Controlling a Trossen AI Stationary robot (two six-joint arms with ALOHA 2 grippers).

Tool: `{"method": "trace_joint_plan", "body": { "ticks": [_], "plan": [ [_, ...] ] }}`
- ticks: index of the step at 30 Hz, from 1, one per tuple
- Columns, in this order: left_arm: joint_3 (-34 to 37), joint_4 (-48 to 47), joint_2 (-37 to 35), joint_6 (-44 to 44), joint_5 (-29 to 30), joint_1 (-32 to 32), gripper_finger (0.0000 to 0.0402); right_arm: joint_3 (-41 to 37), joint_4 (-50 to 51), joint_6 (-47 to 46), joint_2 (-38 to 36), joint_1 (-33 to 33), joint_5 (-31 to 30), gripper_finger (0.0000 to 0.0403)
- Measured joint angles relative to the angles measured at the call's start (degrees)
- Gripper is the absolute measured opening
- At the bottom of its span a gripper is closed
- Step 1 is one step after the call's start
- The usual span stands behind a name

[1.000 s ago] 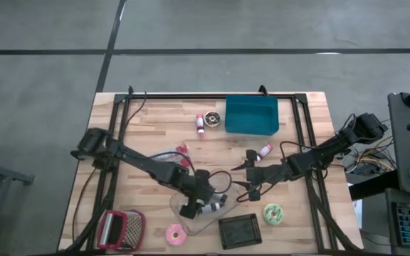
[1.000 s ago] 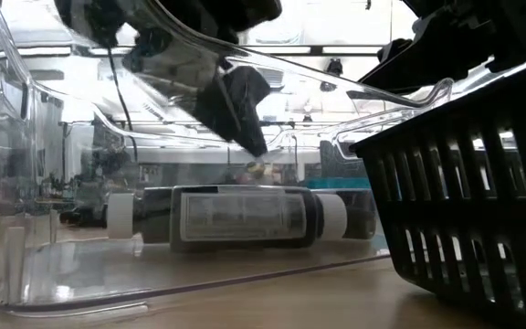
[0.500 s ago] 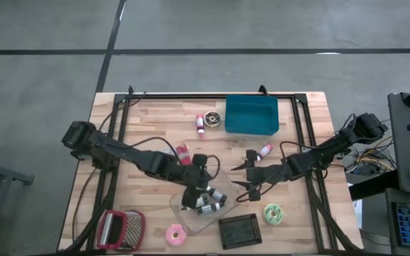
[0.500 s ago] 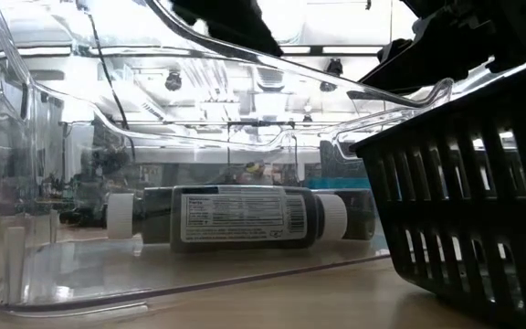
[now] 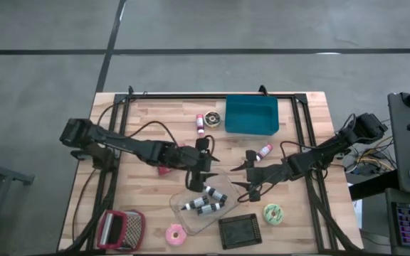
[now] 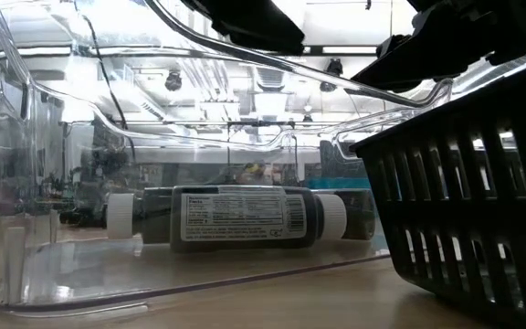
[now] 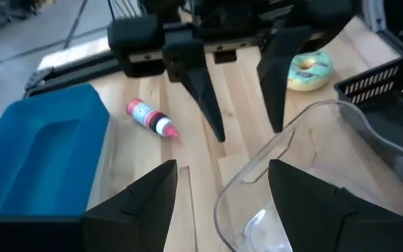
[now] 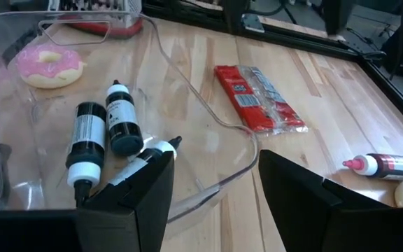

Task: Pick & Place Food Item
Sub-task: Put the black donut into the black basket

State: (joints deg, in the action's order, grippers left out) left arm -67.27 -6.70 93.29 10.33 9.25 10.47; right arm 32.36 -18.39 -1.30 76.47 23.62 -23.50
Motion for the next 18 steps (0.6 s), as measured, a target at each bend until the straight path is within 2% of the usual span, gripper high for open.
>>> {"method": "trace_joint_plan", "body": {
  "ticks": [4, 8, 14, 18],
  "plan": [
    [6.0, 1.5, -5.6, -0.9, 1.1, -0.2, 0.0229, 0.0, -0.1, 0.3, -0.4, 0.0, 1.5, 0.0208],
    [14.5, 5.4, -14.9, -3.4, 2.3, -0.3, 0.0229, -0.2, -0.3, 1.2, -3.2, 0.2, 3.2, 0.0208],
    [27.8, 10.0, -30.4, -6.0, 3.4, -0.3, 0.0229, -2.1, -0.4, 3.8, -11.9, 0.2, 5.7, 0.0208],
    [34.9, 10.3, -39.6, -7.2, 3.7, -0.3, 0.0229, -4.8, -1.5, 4.6, -18.5, 0.2, 10.8, 0.0208]
  ]
}}
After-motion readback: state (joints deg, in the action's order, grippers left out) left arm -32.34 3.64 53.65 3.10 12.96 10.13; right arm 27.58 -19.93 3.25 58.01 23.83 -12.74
